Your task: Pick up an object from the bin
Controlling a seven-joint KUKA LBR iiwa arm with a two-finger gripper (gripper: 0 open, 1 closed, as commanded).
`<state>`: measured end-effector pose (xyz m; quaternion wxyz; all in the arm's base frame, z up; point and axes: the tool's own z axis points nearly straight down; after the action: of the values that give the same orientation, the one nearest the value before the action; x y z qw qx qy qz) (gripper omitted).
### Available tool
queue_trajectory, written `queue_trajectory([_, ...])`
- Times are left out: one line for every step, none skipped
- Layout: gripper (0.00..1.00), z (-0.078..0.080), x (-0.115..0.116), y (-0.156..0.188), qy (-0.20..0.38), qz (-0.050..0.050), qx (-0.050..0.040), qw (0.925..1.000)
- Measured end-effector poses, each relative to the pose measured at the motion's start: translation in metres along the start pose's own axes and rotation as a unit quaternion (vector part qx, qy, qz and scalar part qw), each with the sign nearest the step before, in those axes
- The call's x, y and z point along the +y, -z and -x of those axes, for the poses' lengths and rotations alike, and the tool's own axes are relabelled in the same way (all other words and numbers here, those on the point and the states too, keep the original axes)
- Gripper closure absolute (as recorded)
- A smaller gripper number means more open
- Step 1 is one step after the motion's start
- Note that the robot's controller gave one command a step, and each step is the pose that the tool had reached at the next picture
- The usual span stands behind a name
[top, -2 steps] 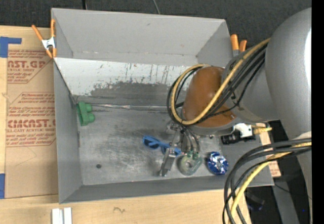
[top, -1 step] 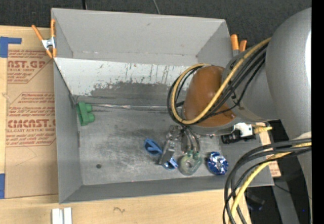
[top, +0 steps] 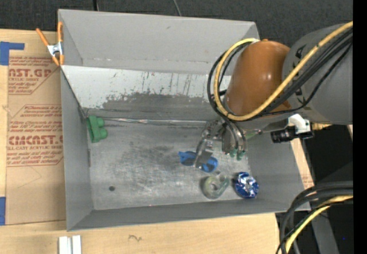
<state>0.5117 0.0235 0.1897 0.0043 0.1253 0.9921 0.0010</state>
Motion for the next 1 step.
queue_trajectory([1.0, 0.07, -0.0429, 0.0532, 0.149, -0.002, -0.0004, 0.9888])
